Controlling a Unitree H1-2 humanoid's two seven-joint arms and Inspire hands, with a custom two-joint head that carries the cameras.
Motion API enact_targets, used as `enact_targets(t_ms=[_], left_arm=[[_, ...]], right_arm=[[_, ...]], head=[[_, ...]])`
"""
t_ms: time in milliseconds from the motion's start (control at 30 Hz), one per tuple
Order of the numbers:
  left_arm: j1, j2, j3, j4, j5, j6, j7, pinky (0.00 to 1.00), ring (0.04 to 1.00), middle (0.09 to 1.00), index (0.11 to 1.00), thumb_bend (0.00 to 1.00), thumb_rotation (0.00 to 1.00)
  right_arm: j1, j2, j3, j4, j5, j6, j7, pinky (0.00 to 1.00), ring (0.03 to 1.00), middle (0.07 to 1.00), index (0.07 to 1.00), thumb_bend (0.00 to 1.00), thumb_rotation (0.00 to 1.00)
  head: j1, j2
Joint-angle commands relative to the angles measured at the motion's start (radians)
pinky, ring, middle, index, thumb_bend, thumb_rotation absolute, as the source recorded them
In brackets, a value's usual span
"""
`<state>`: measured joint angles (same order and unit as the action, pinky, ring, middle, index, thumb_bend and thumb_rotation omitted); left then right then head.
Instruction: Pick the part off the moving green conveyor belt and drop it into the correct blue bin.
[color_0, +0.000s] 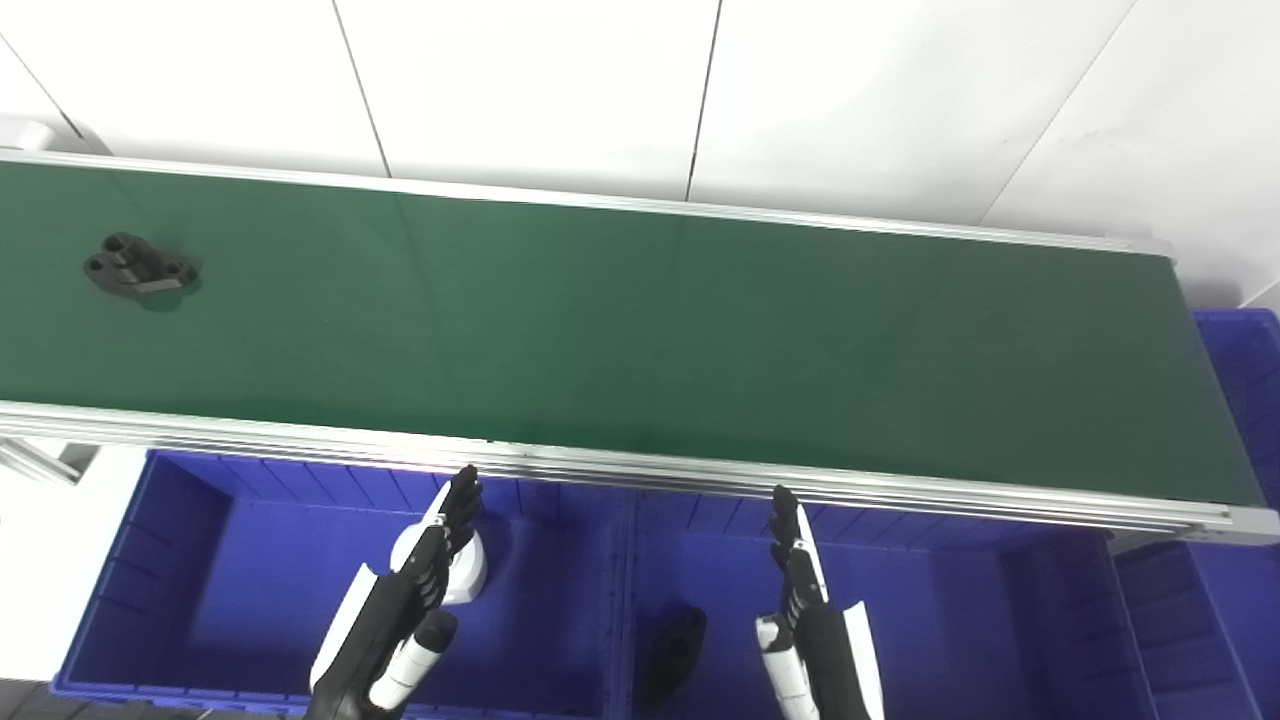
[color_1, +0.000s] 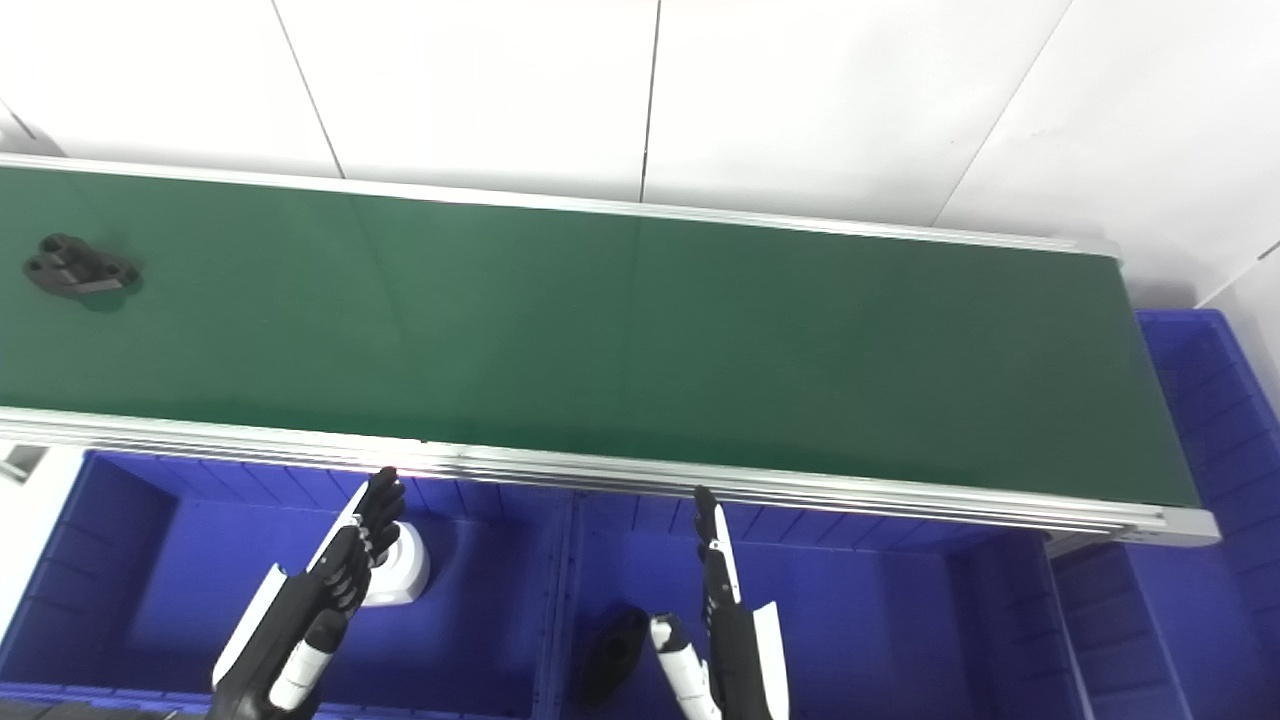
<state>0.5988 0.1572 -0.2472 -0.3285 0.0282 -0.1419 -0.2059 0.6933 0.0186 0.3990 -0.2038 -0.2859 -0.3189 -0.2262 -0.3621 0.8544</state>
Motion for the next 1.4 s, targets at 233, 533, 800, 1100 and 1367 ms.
enact_targets(t_ms=[233,533,800,1100,1367], left_arm=[[0.003,-0.008,-0.010,-0.009,-0.006,-0.033,0.004,1.00,1.000,1.000,1.000,0.84,0.94],[-0.008,-0.014,-0.007,0.011,0.016,-0.064,0.017,1.00,0.999,1.000,1.000,0.89,0.94],[-0.006,-0.016,-0.012,0.016,0.017,-0.072,0.013,1.00,1.000,1.000,1.000,0.88,0.93],[-0.005,-0.009,-0.006,0.009,0.017,-0.066,0.011,1.00,1.000,1.000,1.000,0.89,0.93],[-0.002,-0.003,-0.005,0.010,0.001,-0.069,0.005,1.00,1.000,1.000,1.000,0.91,0.93]], right_arm=[[0.012,0.052,0.026,0.021,-0.022,-0.102,-0.002,1.00,1.000,1.000,1.000,0.96,1.00],[0.012,0.044,0.024,0.040,0.010,-0.113,0.017,0.97,0.968,0.991,1.000,0.92,1.00],[0.017,0.041,0.019,0.039,0.035,-0.110,0.032,0.96,0.958,0.985,1.000,0.89,1.00],[0.021,0.046,0.023,0.033,0.024,-0.103,0.033,0.97,0.958,0.987,1.000,0.87,1.00],[0.025,0.051,0.027,0.027,0.022,-0.098,0.032,0.98,0.962,0.987,1.000,0.88,1.00]], head=[[0.010,-0.003],[0.019,-0.006],[0.023,-0.008],[0.015,-0.003],[0.013,-0.005]])
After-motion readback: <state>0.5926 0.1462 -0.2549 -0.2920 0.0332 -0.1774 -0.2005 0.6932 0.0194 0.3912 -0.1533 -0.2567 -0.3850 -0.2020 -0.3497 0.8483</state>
